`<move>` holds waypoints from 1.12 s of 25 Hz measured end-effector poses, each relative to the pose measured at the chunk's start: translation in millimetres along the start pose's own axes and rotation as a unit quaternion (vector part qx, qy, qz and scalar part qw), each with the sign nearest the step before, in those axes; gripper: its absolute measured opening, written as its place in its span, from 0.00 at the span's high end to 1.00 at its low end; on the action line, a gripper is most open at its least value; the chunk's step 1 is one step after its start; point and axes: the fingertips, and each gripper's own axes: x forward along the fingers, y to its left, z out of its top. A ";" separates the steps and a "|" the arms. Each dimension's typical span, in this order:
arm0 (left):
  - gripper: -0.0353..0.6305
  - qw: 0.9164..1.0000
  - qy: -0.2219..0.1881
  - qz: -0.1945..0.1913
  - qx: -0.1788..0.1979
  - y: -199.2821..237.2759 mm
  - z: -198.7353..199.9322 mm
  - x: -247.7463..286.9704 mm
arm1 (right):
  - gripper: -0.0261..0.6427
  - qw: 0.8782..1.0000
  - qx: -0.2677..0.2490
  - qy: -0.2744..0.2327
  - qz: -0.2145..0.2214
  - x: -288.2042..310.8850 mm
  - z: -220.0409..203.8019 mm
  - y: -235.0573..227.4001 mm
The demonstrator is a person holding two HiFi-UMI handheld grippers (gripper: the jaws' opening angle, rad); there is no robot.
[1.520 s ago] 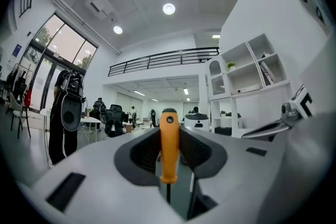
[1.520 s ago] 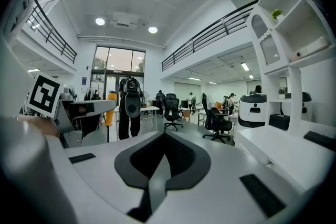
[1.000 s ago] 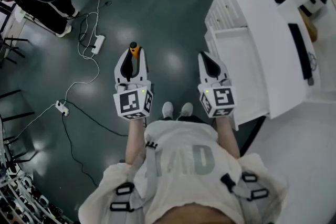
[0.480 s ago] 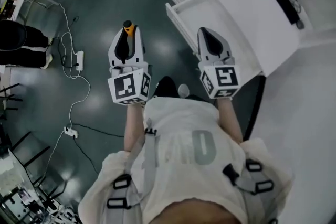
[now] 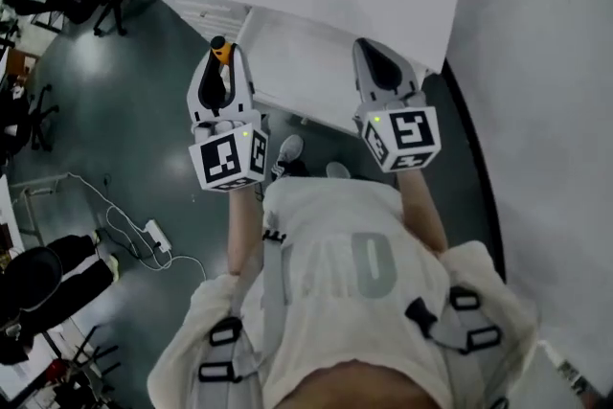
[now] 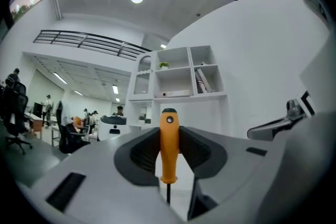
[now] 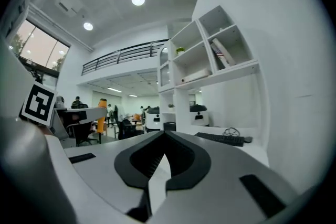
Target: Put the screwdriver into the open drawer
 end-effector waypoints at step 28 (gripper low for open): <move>0.78 0.968 0.005 -0.250 -0.016 -88.5 -6.1 91.1 | 0.96 0.963 0.028 -0.002 -0.267 -56.4 -3.5 -67.8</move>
